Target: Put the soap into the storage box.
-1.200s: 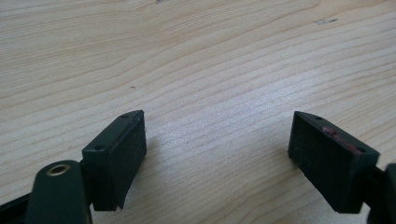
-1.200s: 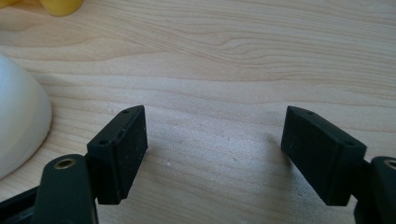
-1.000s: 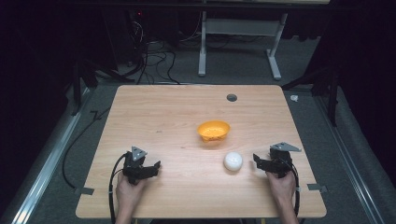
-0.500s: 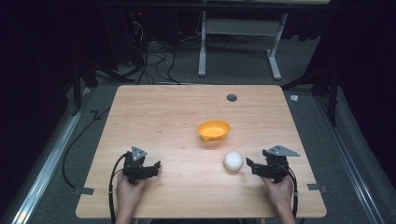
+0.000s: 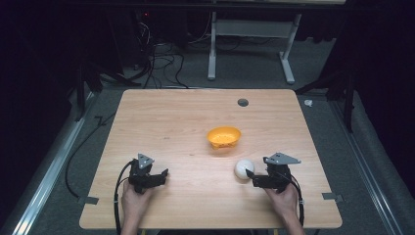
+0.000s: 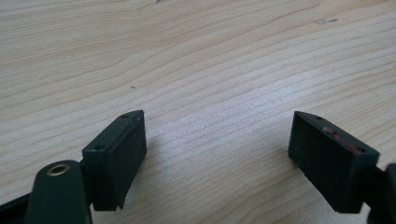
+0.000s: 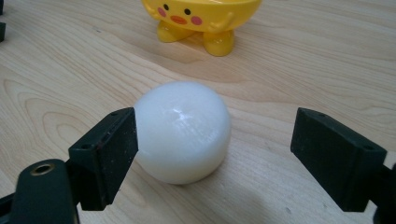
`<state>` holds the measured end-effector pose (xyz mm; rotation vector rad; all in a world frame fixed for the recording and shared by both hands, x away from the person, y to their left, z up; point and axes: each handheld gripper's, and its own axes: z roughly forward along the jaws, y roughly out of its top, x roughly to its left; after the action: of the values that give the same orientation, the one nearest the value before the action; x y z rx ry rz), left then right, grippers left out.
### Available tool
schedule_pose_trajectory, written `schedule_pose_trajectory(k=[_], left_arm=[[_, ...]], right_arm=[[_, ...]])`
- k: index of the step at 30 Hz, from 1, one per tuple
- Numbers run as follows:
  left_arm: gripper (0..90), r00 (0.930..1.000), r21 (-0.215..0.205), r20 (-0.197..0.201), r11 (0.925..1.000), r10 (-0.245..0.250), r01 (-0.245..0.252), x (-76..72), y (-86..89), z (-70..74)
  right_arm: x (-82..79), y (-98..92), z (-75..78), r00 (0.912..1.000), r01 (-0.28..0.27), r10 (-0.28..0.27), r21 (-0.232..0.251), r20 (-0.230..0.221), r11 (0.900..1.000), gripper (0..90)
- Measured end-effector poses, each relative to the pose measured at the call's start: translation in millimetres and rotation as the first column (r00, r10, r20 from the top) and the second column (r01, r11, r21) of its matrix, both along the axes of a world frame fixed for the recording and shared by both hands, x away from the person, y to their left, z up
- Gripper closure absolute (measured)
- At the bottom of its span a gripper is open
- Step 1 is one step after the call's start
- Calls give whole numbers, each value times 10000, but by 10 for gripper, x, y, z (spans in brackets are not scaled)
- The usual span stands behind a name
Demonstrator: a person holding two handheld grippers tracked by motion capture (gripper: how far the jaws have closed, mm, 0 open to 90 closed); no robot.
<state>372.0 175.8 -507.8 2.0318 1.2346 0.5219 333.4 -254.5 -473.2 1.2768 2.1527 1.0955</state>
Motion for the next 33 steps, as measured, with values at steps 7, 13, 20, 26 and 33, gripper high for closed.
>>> schedule_pose_trajectory(k=[7,13,20,26,33], left_arm=[[198,10000,-1,0,10000,1,-1,0,0,0],[198,10000,-1,1,10000,0,0,0,0,0],[198,10000,14,8,10000,-8,8,1,1,0],[198,10000,15,7,10000,-8,8,1,1,0],[198,10000,12,9,10000,-5,5,0,1,0]], right_arm=[[44,115,-6,9996,-275,275,-188,5,9994,144],[99,210,-29,9992,-398,398,-418,-5,9983,136],[154,274,-97,9988,-412,394,-689,-281,9968,134],[187,291,-137,9979,-443,402,-832,-500,9955,134],[215,304,-177,9964,-503,444,-826,-721,9953,154]])
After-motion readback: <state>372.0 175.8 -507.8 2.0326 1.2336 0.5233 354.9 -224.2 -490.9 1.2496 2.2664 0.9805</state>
